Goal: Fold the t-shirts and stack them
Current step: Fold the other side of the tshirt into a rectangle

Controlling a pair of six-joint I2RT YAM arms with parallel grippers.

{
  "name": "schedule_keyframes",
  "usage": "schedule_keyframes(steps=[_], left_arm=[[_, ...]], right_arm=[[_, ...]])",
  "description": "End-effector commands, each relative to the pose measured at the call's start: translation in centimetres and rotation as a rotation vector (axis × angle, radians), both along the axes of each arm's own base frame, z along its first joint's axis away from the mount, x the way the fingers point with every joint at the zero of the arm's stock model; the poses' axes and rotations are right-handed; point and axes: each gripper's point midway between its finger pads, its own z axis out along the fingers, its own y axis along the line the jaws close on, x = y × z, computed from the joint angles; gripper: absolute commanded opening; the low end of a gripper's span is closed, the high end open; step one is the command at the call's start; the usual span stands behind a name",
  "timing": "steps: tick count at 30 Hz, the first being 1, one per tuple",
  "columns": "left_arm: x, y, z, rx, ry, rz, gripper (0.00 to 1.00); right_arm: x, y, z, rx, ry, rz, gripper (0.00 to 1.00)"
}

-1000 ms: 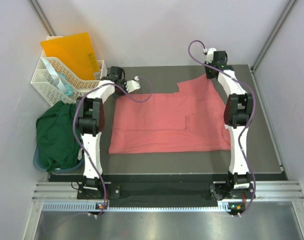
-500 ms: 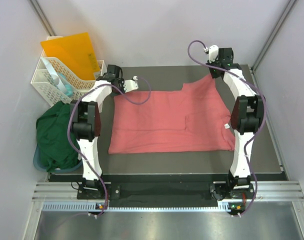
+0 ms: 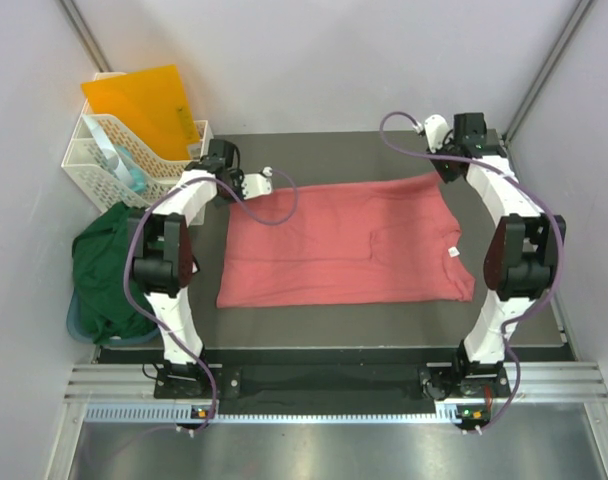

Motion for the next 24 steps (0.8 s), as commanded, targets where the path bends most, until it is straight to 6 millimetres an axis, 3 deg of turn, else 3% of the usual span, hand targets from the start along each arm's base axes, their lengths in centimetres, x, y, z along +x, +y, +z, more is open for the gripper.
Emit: schedule_keyframes(steps=[1, 4, 5, 14, 24], left_arm=[[-1.7, 1.0, 2.3, 0.012, 0.001, -0.016, 0.0], [-2.5, 1.2, 2.6, 0.017, 0.012, -0.027, 0.0], [-2.7, 1.3, 2.8, 0.019, 0.013, -0.029, 0.0], [-6.0, 0.9, 4.0, 0.0, 0.077, -0.081, 0.0], [-10.8, 1.0, 2.6, 0.006, 0.254, -0.131, 0.0]], right_arm=[[-2.3, -1.2, 2.0, -0.065, -0.01, 0.048, 0.0], [-3.7, -1.5, 1.9, -0.091, 0.007, 0.07, 0.0], [-4.1, -3.0, 2.2, -0.098, 0.005, 0.04, 0.0], [-7.9, -3.6, 1.3, -0.151, 0.074, 0.087, 0.0], [-12.2, -3.4, -0.3, -0.199, 0.191, 0.201, 0.0]])
